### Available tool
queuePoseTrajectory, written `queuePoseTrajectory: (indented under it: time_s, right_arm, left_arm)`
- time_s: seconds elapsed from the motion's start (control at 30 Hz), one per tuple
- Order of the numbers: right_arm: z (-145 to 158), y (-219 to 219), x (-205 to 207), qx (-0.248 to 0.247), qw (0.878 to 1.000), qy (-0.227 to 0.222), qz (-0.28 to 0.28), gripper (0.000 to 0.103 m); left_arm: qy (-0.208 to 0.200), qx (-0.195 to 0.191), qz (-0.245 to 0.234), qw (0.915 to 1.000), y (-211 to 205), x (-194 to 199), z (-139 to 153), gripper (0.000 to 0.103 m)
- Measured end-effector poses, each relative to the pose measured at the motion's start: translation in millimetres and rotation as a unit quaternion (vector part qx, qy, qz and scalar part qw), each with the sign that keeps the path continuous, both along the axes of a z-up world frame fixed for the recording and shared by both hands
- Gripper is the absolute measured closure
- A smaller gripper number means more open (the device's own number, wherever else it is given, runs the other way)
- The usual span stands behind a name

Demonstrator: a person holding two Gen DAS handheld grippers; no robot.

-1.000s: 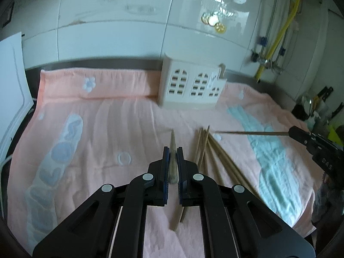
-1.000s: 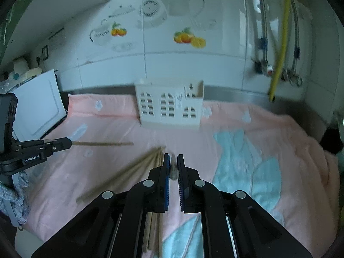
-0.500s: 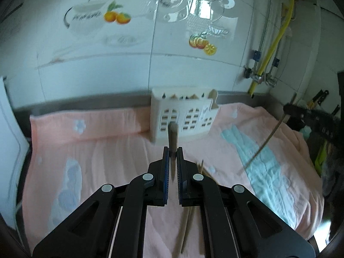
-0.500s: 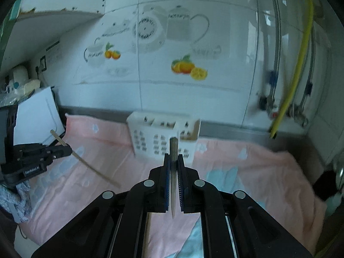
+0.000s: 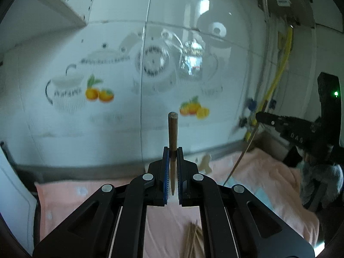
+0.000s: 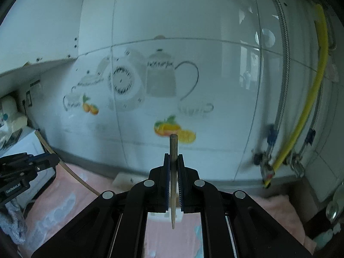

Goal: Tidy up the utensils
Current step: 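Lift the held chopsticks with both tools and lower them into the white holder, then open both tools to release the chopsticks inside the holder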

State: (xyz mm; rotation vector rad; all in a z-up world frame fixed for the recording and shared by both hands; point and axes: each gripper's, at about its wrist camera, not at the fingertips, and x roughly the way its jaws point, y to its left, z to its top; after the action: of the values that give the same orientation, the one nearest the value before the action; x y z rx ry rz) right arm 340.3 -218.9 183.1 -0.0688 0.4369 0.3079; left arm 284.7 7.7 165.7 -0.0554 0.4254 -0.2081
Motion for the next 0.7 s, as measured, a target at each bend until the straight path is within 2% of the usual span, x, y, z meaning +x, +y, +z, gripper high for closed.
queuePoseTrajectory:
  time_s: [0.13, 0.3, 0.7]
  right_arm:
    - [5.2, 4.5, 22.0, 0.007, 1.000, -0.008, -0.009, 0.096]
    - [-0.7, 7.7, 53.1, 0.015, 1.000, -0.003, -0.013, 0.096]
    - [-45.2, 22.5, 79.9, -0.014, 0.999, 0.036, -0.004, 0.096]
  left_arm:
    - [-0.012, 0.003, 0.016, 0.9998, 2.6, 25.4, 10.4, 0.098]
    - [-0.008, -0.004, 0.032, 0.9994, 10.3, 49.4, 3.1, 0.098]
    - [0.071, -0.018, 0.023, 0.9971, 13.6, 82.9, -49.6, 0.097]
